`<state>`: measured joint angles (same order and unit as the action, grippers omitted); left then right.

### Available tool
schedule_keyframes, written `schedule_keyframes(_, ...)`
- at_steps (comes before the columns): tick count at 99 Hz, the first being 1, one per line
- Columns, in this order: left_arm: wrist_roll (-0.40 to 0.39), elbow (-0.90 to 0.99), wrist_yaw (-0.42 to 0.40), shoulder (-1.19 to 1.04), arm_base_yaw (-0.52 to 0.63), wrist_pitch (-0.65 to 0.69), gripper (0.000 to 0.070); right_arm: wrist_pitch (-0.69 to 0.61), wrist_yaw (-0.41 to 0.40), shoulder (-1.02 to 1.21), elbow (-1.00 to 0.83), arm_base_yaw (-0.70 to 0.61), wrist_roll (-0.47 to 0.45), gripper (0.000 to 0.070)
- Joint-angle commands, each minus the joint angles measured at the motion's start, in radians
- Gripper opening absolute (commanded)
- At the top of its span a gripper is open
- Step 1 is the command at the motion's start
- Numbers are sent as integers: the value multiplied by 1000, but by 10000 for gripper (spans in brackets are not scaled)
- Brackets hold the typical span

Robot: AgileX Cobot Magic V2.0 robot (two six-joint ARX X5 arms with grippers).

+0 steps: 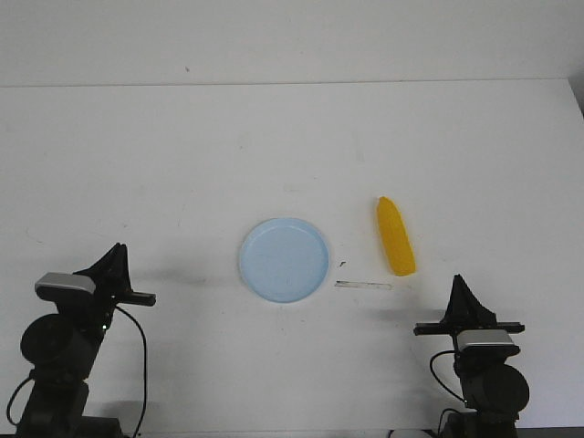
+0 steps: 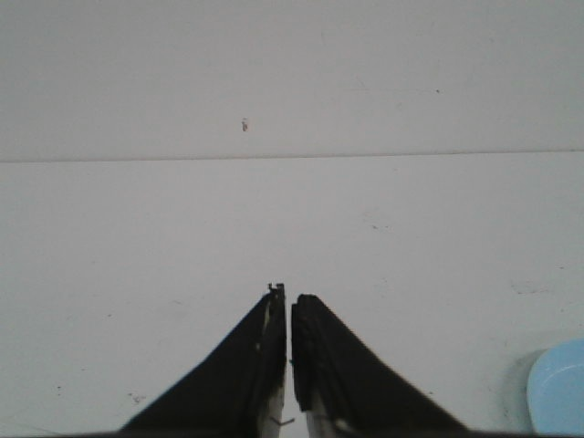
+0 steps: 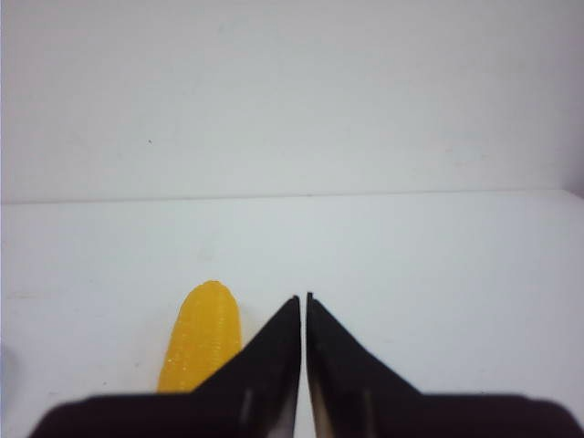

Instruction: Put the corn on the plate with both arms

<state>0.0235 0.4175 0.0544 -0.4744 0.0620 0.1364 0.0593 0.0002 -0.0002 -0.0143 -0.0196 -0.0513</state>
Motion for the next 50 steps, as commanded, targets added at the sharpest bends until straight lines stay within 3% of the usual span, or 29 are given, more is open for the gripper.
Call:
schedule_keyframes(1,-26,-18,0,67,-17,-6,1,12,0,1,2,-3,3,10)
schedule_keyframes(24,-34,-30,-8,258,-61,-227,1,12,0,1,2,-3,3,10)
schedule_keyframes(50,-31,-30,-8,312,-62,-239,1,12,0,1,2,-3,3,10)
